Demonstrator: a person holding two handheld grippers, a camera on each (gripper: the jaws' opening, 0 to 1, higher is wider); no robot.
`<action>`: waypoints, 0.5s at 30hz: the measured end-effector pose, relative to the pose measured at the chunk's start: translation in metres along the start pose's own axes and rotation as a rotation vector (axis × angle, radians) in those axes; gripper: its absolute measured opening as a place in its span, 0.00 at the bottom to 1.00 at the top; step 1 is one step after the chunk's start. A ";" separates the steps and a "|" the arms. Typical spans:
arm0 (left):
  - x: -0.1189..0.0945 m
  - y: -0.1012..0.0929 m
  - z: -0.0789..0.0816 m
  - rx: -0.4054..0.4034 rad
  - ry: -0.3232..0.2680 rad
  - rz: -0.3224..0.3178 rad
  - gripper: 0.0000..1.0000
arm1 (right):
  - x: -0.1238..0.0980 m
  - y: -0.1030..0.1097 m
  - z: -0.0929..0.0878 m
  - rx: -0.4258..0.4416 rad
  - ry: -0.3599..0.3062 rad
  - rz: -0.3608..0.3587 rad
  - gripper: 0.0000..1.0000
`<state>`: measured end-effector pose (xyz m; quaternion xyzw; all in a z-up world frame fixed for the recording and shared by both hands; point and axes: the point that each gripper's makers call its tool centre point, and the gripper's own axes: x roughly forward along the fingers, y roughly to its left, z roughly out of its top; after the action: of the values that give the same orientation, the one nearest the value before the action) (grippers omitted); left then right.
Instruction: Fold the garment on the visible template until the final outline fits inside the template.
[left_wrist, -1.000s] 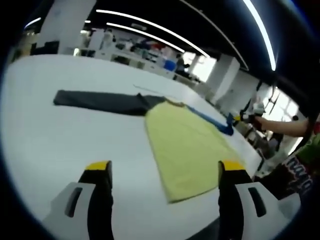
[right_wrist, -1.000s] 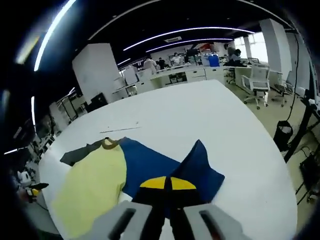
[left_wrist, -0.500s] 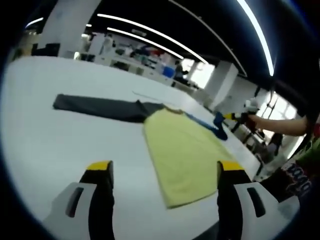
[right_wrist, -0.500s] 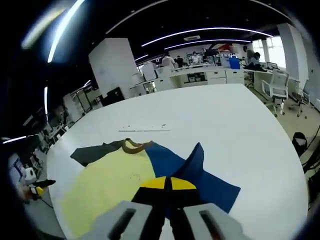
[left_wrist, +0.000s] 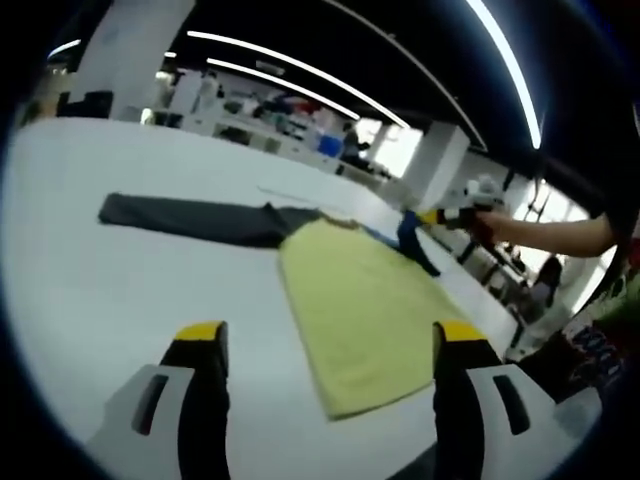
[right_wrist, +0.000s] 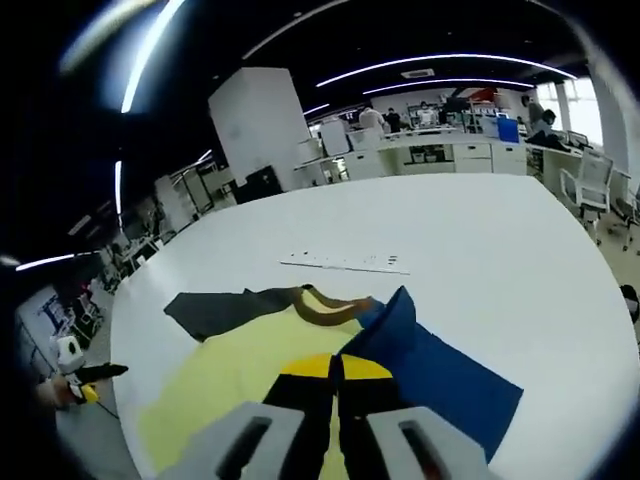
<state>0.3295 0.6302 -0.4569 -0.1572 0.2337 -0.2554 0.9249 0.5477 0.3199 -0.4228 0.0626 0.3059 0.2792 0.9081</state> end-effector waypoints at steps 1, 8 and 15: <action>0.000 0.000 0.000 0.000 -0.001 -0.002 0.80 | 0.004 0.004 0.001 -0.008 0.003 0.007 0.00; 0.000 0.001 0.003 -0.007 -0.019 -0.003 0.79 | 0.029 0.040 0.012 -0.025 -0.001 0.071 0.00; 0.000 0.001 0.006 -0.013 -0.037 -0.009 0.79 | 0.054 0.079 0.023 -0.037 -0.007 0.139 0.00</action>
<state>0.3332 0.6318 -0.4519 -0.1691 0.2173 -0.2552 0.9269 0.5600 0.4162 -0.4095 0.0678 0.2924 0.3471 0.8885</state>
